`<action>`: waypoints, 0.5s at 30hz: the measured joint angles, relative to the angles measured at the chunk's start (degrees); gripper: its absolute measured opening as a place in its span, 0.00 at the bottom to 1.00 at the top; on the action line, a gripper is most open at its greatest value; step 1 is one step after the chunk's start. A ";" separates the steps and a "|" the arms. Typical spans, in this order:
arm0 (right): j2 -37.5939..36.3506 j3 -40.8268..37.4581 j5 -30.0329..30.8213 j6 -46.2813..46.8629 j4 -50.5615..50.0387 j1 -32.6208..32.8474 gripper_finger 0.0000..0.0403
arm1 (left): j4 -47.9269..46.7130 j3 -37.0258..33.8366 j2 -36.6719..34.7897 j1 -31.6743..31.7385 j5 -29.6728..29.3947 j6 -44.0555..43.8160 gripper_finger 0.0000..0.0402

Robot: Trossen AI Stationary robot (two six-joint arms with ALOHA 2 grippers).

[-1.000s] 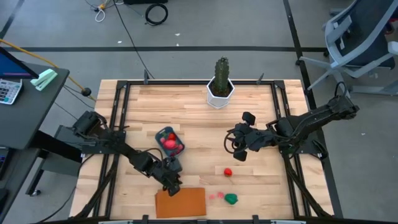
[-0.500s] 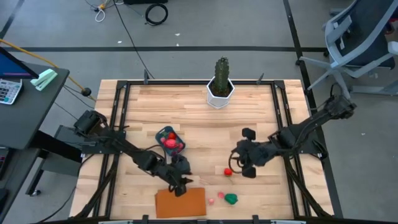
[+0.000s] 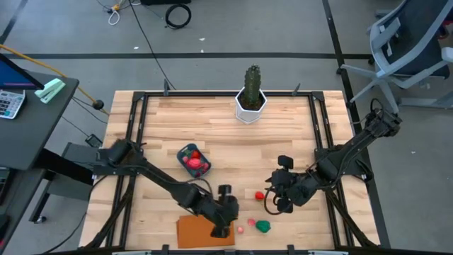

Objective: Pick and placing Produce into tupperware
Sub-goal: Put the peach into the blue bin

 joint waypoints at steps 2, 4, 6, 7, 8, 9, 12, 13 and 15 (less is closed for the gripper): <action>0.00 0.00 0.06 0.23 -0.03 0.54 0.33 | -2.12 3.98 3.01 0.07 0.84 1.29 0.40; 0.00 0.00 0.37 0.28 0.09 1.13 0.33 | -4.77 7.29 5.44 0.12 1.76 1.55 0.40; 0.00 0.00 0.85 0.32 0.05 1.65 0.33 | -6.25 9.98 7.71 0.20 3.88 1.15 0.40; 0.00 0.00 1.13 0.32 0.13 1.91 0.33 | -7.58 10.97 8.65 0.20 5.14 0.74 0.40; 0.00 0.00 1.40 0.34 0.11 2.13 0.33 | -8.30 12.04 9.70 0.20 6.56 -0.11 0.40; 0.00 0.00 1.72 0.38 0.09 2.39 0.33 | -8.36 12.80 10.56 0.20 7.53 -0.57 0.40; 0.00 0.00 2.33 0.39 0.11 2.70 0.33 | -8.78 14.14 12.26 -0.27 8.33 -1.78 0.40; 0.00 0.00 2.33 0.39 0.10 2.70 0.33 | -8.68 14.27 12.51 -0.45 8.35 -1.81 0.40; 0.00 0.00 2.36 0.39 0.13 2.70 0.33 | -8.73 14.29 12.64 -0.71 8.36 -1.93 0.40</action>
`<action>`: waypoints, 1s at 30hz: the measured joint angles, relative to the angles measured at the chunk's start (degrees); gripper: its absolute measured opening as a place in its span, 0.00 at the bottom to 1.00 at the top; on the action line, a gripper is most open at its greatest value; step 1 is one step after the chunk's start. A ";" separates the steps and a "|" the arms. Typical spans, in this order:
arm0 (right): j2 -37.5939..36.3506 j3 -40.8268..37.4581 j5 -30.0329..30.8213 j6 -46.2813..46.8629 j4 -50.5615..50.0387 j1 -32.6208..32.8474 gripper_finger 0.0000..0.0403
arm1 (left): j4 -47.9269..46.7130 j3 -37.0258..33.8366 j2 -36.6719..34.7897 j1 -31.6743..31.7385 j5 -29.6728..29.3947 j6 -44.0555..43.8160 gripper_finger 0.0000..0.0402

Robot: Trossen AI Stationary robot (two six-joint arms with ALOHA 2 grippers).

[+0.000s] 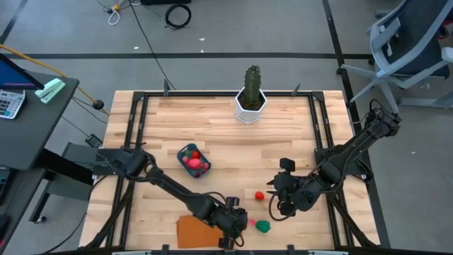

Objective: Pick and placing Produce into tupperware
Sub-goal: Put the peach into the blue bin

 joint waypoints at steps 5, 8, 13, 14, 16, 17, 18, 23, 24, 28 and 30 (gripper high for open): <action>0.00 0.00 0.03 0.11 0.00 -0.04 0.33 | 0.10 -0.09 0.00 -0.41 0.02 -2.83 0.40; 0.00 0.00 0.03 0.15 0.04 -0.02 0.33 | 0.54 -0.09 0.39 -0.65 -0.02 -2.93 0.40; 0.00 0.00 0.05 0.15 0.60 -0.04 0.33 | 4.21 -0.17 2.67 -1.09 -0.38 -3.72 0.40; 0.00 0.00 0.06 0.15 0.82 -0.04 0.33 | 4.06 -0.20 3.06 -1.09 -0.42 -4.27 0.40; -0.04 0.00 0.17 0.30 1.05 -0.04 0.33 | 5.33 -0.20 3.72 -1.09 -0.45 -4.41 0.40; -0.04 0.00 0.16 0.63 1.03 -0.04 0.33 | 4.74 -0.21 3.74 -1.06 -0.54 -4.41 0.40; -0.04 0.00 0.21 1.00 1.02 -0.04 0.33 | 4.88 -0.33 3.74 -1.04 -0.63 -4.46 0.40; -0.04 0.00 0.29 1.11 1.03 -0.04 0.33 | 5.64 -0.50 3.74 -0.98 -0.68 -4.76 0.40; -0.04 0.00 0.29 1.11 0.96 -0.04 0.33 | 5.98 -0.50 3.74 -0.98 -0.66 -4.81 0.40; -0.04 0.00 0.92 1.08 0.92 -0.04 0.33 | 6.51 -0.46 4.63 -1.07 -0.68 -6.89 0.40; -0.04 0.00 1.01 1.08 0.96 -0.04 0.33 | 5.93 -0.54 5.40 -1.19 -0.65 -7.76 0.40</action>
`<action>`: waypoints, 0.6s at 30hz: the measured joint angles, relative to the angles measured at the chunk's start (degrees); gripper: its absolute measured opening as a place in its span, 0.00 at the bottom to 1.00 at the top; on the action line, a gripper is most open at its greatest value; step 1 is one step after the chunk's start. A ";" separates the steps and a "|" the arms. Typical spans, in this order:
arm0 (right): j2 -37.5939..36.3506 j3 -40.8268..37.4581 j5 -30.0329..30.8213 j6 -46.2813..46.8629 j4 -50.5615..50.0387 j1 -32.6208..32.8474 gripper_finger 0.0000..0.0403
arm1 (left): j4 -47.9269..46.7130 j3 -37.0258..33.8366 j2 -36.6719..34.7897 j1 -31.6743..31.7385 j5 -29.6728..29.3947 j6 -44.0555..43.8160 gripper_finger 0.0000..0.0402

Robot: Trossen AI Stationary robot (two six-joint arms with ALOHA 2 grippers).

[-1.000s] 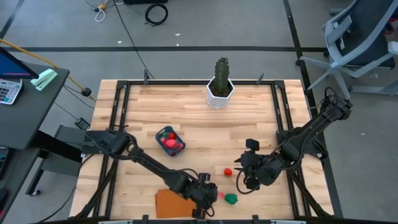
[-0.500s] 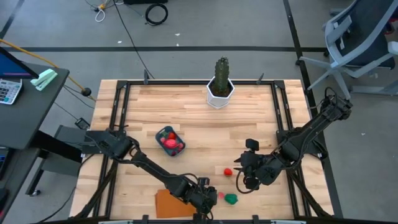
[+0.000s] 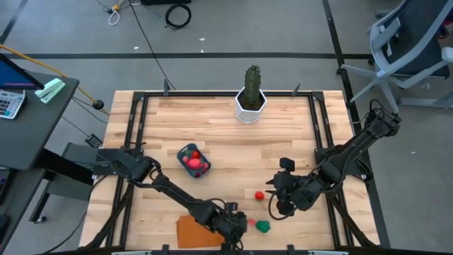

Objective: Pick and placing Produce into tupperware
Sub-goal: Put the peach into the blue bin

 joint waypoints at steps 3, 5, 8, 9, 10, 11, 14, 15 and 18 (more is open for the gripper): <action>0.00 0.00 0.00 0.01 0.02 0.00 0.33 | 1.02 0.10 1.22 -0.11 0.03 -0.85 0.40; 0.00 0.00 -0.01 0.01 0.02 0.00 0.33 | 1.74 0.15 1.57 -0.17 -0.16 -1.11 0.40; 0.00 0.00 0.02 -0.01 0.09 0.00 0.33 | 2.18 0.14 1.58 -0.08 0.03 -1.15 0.40; 0.00 0.00 0.00 0.01 0.00 0.00 0.33 | 2.43 0.13 1.61 -0.02 0.06 -1.15 0.40; 0.00 0.00 0.02 0.01 -0.09 0.00 0.33 | 2.49 0.13 1.64 0.00 0.11 -1.15 0.40; 0.00 0.00 0.02 0.01 -0.03 0.00 0.33 | 2.54 0.13 1.64 0.02 0.22 -1.15 0.40; 0.00 0.00 0.02 -0.01 -0.06 0.00 0.33 | 2.50 0.13 1.66 0.08 0.24 -1.19 0.40; 0.00 0.00 0.02 -0.01 -0.04 0.00 0.33 | 2.50 0.13 1.66 0.10 0.26 -1.19 0.40; 0.00 0.00 0.02 -0.01 -0.04 0.00 0.33 | 2.43 0.13 1.66 0.19 0.22 -1.16 0.37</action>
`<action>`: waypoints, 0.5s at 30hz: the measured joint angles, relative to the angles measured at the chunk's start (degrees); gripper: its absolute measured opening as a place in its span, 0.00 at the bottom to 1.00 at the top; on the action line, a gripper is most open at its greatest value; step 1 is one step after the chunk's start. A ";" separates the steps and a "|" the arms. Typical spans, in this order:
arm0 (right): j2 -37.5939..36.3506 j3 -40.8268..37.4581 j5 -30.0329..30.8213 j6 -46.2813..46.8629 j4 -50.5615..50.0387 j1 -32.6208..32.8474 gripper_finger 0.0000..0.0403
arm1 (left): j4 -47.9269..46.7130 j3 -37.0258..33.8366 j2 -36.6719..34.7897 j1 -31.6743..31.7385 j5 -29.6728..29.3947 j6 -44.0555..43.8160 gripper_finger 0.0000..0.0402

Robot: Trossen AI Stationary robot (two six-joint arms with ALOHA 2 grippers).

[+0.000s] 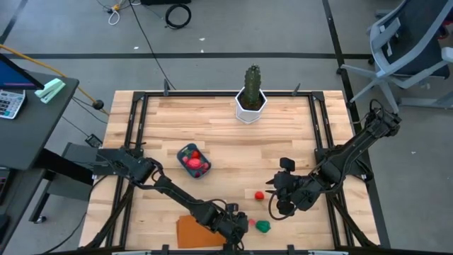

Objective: Pick and placing Produce into tupperware
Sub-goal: Put the peach into the blue bin

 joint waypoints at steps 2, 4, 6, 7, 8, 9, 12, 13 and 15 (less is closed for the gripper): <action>0.00 0.00 0.00 0.00 -0.02 0.00 0.33 | -0.04 0.00 0.00 0.11 -0.20 -0.03 0.33; 0.00 0.00 0.00 0.00 -0.02 0.00 0.33 | -0.02 0.00 0.00 0.19 -0.63 -0.03 0.28; 0.00 0.00 0.00 0.00 -0.02 0.00 0.33 | 0.00 -0.10 -0.24 0.32 -0.63 -0.03 0.23; 0.00 0.00 0.02 0.00 -0.03 0.00 0.33 | 0.00 -0.11 -0.42 0.41 -0.68 -0.06 0.21; 0.00 0.00 0.01 -0.02 0.00 0.00 0.33 | -0.37 -0.20 -0.90 0.48 -0.81 -0.02 0.19; 0.00 0.00 0.00 -0.02 -0.05 0.00 0.33 | -1.00 -0.25 -1.53 0.59 -1.10 0.11 0.17; 0.00 0.00 0.02 -0.02 -0.08 0.00 0.33 | -2.27 -0.21 -4.90 1.10 -2.22 1.08 0.15; 0.00 0.00 0.00 -0.02 -0.05 0.00 0.33 | -3.47 -0.15 -6.29 1.33 -2.59 1.14 0.15; 0.00 0.00 0.02 -0.04 -0.05 0.00 0.33 | -6.85 -0.11 -8.87 2.10 -3.45 0.44 0.16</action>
